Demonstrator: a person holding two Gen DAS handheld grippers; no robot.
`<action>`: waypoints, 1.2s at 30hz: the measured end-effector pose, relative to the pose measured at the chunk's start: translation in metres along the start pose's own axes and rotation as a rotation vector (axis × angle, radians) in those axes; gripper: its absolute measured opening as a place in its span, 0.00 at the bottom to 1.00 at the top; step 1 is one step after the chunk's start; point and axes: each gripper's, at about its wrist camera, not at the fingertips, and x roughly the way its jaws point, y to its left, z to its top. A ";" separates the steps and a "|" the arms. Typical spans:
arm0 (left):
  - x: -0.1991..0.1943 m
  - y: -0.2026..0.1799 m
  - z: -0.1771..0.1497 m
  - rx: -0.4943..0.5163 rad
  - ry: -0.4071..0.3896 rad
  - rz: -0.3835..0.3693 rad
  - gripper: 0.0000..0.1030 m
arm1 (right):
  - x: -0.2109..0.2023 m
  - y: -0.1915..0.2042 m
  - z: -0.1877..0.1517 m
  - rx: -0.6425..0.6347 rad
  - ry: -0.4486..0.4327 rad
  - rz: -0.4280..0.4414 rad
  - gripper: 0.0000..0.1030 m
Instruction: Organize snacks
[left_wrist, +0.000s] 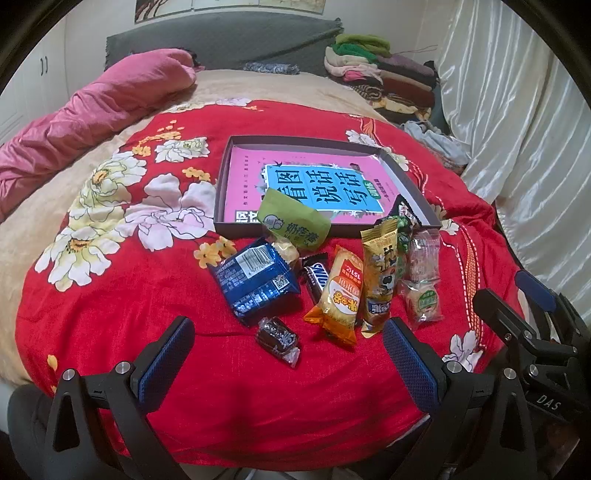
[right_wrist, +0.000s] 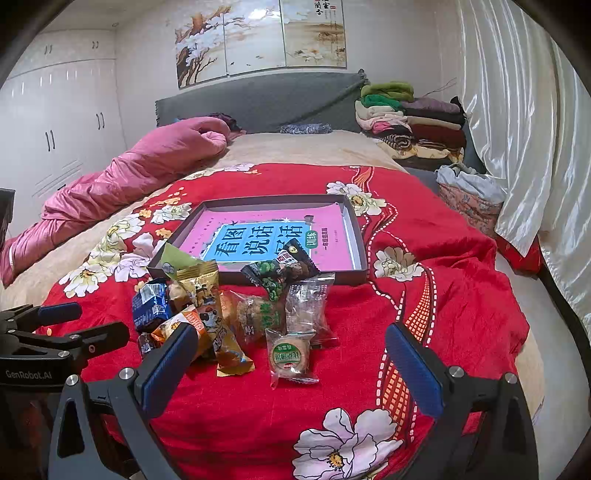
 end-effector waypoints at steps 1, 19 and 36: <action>0.000 0.000 0.000 0.000 -0.001 0.000 0.99 | 0.000 0.000 0.000 0.000 0.000 0.000 1.00; 0.002 0.000 -0.001 0.002 0.006 0.009 0.99 | 0.001 -0.001 0.001 0.004 0.009 0.004 1.00; 0.028 0.013 -0.011 -0.019 0.084 0.018 0.99 | 0.023 -0.010 -0.001 0.042 0.053 0.006 1.00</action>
